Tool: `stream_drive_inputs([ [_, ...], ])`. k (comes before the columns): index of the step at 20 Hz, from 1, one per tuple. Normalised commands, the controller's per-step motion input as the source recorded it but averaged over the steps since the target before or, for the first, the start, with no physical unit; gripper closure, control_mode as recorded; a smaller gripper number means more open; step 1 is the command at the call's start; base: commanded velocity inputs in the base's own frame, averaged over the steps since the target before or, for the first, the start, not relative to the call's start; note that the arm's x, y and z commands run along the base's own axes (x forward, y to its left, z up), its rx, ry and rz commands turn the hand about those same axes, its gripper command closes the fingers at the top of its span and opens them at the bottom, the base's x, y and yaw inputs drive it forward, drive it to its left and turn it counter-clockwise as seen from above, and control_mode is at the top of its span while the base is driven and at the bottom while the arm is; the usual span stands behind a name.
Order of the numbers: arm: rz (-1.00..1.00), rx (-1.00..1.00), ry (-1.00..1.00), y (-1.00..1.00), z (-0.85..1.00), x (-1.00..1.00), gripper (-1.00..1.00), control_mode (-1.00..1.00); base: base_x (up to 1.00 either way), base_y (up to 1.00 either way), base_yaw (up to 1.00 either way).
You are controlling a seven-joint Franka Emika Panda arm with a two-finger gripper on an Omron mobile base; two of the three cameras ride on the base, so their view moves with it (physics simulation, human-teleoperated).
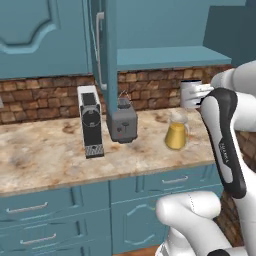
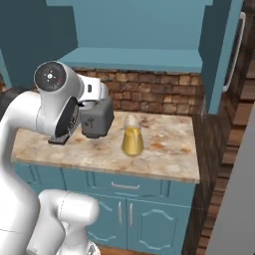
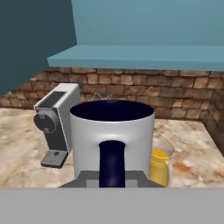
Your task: There is a tray on the dining counter. Grab the cup, mug, and pitcher and place them on the tray. The pitcher may be placed next to the tray if it cannot fit the tray.
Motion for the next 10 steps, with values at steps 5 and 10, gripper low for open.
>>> stream_drive_inputs([
  [5,0.00,0.00,0.00,0.00,0.00,0.00,1.00,1.00,-0.22,-0.10,0.40],
  [10,0.00,0.00,0.00,0.00,0.00,0.00,1.00,1.00,0.11,0.13,0.67],
])
